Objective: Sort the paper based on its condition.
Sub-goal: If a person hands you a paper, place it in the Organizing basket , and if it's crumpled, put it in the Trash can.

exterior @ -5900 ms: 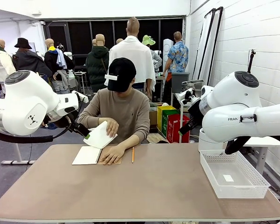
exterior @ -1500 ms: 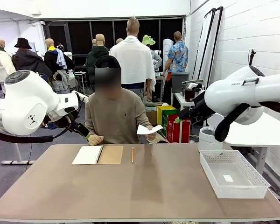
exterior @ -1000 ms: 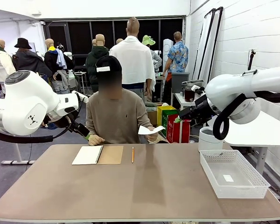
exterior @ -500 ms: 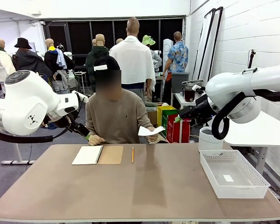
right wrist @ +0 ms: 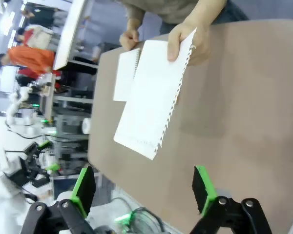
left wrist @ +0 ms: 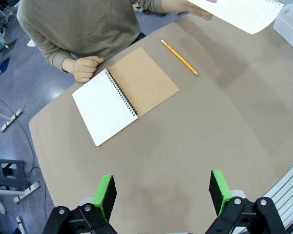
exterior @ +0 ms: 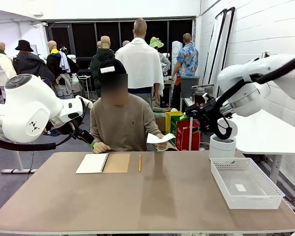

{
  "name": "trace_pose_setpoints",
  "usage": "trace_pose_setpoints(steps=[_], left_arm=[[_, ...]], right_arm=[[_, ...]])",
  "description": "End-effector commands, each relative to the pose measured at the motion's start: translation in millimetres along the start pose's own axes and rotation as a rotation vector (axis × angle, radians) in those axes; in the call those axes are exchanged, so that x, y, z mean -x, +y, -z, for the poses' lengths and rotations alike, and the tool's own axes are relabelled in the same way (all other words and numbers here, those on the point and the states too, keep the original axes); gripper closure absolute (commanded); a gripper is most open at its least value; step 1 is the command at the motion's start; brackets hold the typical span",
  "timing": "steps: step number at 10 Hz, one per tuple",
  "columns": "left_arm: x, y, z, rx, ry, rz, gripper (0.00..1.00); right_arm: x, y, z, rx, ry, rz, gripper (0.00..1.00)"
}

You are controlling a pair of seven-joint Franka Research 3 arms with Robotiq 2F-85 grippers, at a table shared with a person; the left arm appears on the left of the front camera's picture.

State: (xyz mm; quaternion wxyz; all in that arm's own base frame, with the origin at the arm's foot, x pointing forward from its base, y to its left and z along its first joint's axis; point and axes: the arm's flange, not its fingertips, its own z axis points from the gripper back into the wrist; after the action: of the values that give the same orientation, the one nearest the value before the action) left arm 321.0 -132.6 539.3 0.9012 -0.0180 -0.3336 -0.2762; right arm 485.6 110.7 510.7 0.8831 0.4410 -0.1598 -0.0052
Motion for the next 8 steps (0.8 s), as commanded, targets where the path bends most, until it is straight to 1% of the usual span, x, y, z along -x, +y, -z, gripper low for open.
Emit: trace_pose_setpoints(steps=[1, 2, 5, 7, 8], left_arm=[[0.3, 0.9, -0.2, 0.001, -0.001, -0.003, 0.00], [0.3, 0.9, -0.2, 0.001, -0.001, -0.003, 0.00], [0.3, 0.9, -0.2, 0.001, -0.001, -0.003, 0.00], [0.3, 0.9, -0.2, 0.001, -0.001, -0.003, 0.00], [0.3, 0.9, -0.2, 0.001, -0.001, -0.003, 0.00]], right_arm=[[-25.5, -18.0, 14.6, -0.045, 0.049, 0.119, 0.00], [-32.7, -28.8, 20.2, -0.066, 0.074, 0.173, 0.00], [-39.8, -55.1, 35.7, -0.125, 0.207, 0.316, 0.00], [-51.6, -60.9, 49.3, -0.204, 0.289, 0.379, 0.00], [-55.7, -62.4, 55.8, -0.222, 0.317, 0.407, 0.00]])
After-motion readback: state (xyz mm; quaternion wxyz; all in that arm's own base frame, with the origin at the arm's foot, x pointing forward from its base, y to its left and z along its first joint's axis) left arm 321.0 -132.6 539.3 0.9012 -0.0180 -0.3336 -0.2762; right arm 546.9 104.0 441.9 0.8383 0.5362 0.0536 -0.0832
